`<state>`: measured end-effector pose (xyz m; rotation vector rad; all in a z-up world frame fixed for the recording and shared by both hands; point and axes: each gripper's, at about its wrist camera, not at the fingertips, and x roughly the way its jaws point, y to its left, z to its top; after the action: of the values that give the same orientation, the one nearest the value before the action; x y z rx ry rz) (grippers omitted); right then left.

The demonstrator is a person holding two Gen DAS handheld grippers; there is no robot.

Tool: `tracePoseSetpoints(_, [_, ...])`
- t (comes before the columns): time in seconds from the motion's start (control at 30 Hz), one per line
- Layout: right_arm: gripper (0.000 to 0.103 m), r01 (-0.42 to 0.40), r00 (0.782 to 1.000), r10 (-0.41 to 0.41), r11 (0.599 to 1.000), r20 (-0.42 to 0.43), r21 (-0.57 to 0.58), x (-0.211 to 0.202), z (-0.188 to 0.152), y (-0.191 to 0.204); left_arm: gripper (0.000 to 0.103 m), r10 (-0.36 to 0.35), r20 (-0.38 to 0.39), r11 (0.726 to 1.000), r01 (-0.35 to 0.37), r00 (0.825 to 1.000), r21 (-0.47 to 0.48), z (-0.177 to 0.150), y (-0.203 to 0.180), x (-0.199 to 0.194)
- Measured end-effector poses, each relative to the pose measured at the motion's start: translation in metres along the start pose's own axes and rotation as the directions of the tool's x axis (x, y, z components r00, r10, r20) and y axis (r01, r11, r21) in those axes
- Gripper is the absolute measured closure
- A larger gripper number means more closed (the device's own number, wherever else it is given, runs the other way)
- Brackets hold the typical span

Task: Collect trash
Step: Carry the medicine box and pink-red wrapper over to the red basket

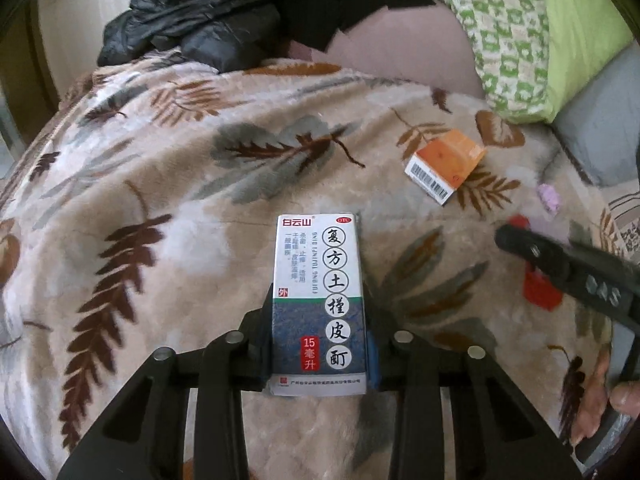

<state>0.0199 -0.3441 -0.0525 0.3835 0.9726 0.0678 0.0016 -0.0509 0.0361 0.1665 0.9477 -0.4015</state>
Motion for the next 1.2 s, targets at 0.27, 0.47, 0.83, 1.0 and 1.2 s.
tracePoseSetpoints(0.27, [0.059, -0.022, 1.0, 0.022, 1.0, 0.009, -0.001, -0.052, -0.041, 0.003, 0.07, 0.024, 0.035, 1.0, -0.024, 0.999, 0.002, -0.019, 0.003, -0.054])
tracePoseSetpoints(0.47, [0.059, -0.041, 0.998, 0.039, 0.998, 0.048, 0.046, -0.098, -0.071, 0.0, 0.07, 0.048, 0.08, 0.998, -0.051, 0.996, 0.035, -0.038, -0.014, -0.095])
tracePoseSetpoints(0.83, [0.059, -0.039, 0.992, 0.032, 0.998, 0.124, 0.056, -0.172, -0.111, 0.008, 0.07, 0.071, 0.14, 0.995, -0.081, 0.988, 0.063, -0.065, -0.049, -0.154])
tracePoseSetpoints(1.0, [0.059, -0.04, 0.985, 0.027, 0.996, 0.169, 0.074, -0.206, -0.13, 0.008, 0.07, 0.079, 0.176, 0.992, -0.096, 0.981, 0.087, -0.078, -0.064, -0.179])
tracePoseSetpoints(1.2, [0.059, -0.02, 0.978, 0.002, 0.996, 0.207, 0.085, -0.236, -0.15, 0.01, 0.07, 0.086, 0.217, 0.985, -0.116, 0.972, 0.13, -0.091, -0.08, -0.196])
